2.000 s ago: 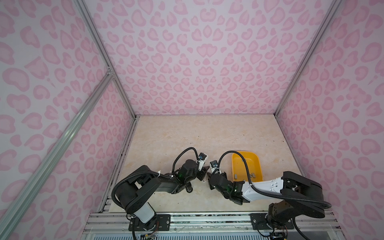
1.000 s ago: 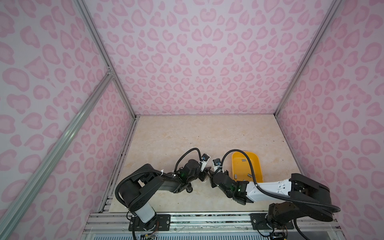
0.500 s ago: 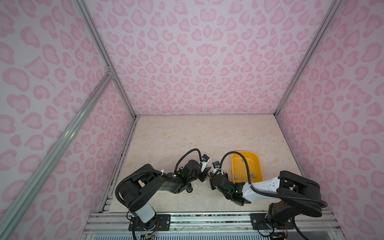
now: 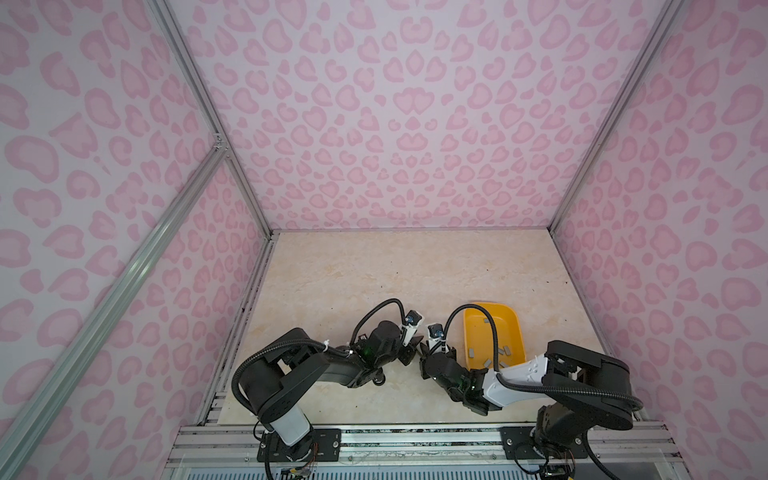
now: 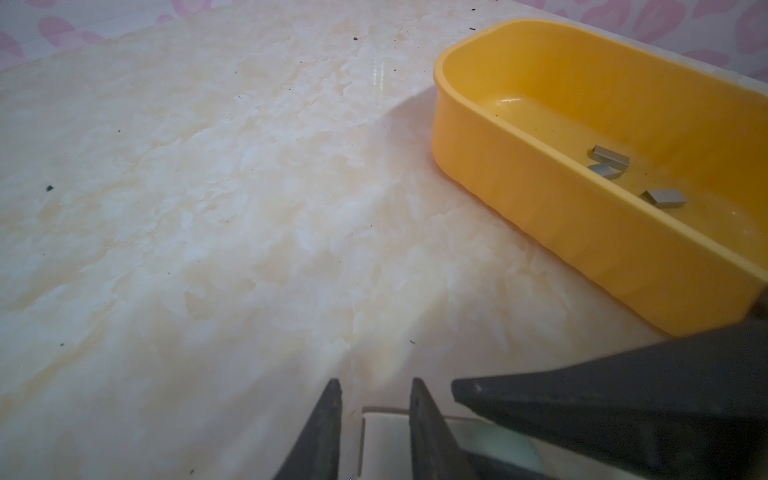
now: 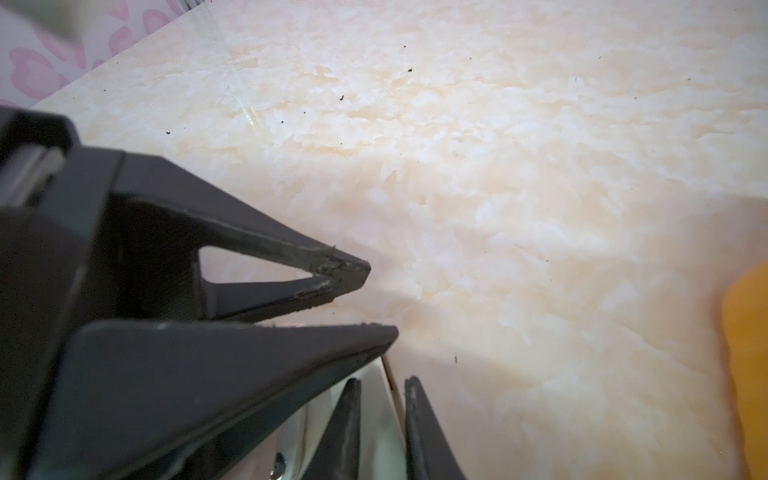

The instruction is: Load the staples into the stapler

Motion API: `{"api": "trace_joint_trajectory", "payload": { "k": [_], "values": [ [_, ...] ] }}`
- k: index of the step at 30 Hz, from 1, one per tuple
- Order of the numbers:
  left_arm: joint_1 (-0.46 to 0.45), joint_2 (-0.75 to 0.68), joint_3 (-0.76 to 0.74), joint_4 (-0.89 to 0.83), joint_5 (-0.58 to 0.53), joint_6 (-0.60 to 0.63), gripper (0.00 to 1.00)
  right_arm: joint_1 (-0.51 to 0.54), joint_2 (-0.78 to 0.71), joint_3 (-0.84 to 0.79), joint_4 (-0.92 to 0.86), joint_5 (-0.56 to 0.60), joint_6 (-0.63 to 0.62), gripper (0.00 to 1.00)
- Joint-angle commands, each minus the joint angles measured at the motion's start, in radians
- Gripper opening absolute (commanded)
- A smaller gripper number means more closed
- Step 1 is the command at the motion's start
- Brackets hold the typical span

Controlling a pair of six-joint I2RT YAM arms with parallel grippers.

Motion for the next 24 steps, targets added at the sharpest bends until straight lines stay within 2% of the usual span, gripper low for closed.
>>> {"api": "trace_joint_trajectory", "payload": {
  "k": [1, 11, 16, 20, 24],
  "values": [
    [0.000, 0.001, 0.006, 0.021, 0.012, 0.004, 0.30, 0.008, 0.023, -0.016, -0.109, -0.036, 0.017, 0.20],
    [-0.001, 0.007, 0.011, 0.021, 0.017, 0.002, 0.30, 0.017, 0.079, -0.028, -0.053, -0.024, 0.018, 0.20],
    [-0.001, -0.004, 0.005, 0.025, 0.000, -0.012, 0.30, 0.018, 0.033, -0.014, -0.072, -0.028, 0.003, 0.20],
    [-0.001, -0.048, 0.000, 0.005, -0.061, -0.036, 0.30, 0.017, -0.061, 0.051, -0.186, -0.015, -0.033, 0.22],
    [0.000, -0.154, -0.026, -0.015, -0.198, -0.078, 0.31, 0.017, -0.164, 0.125, -0.327, 0.024, -0.053, 0.26]
  ]
}}
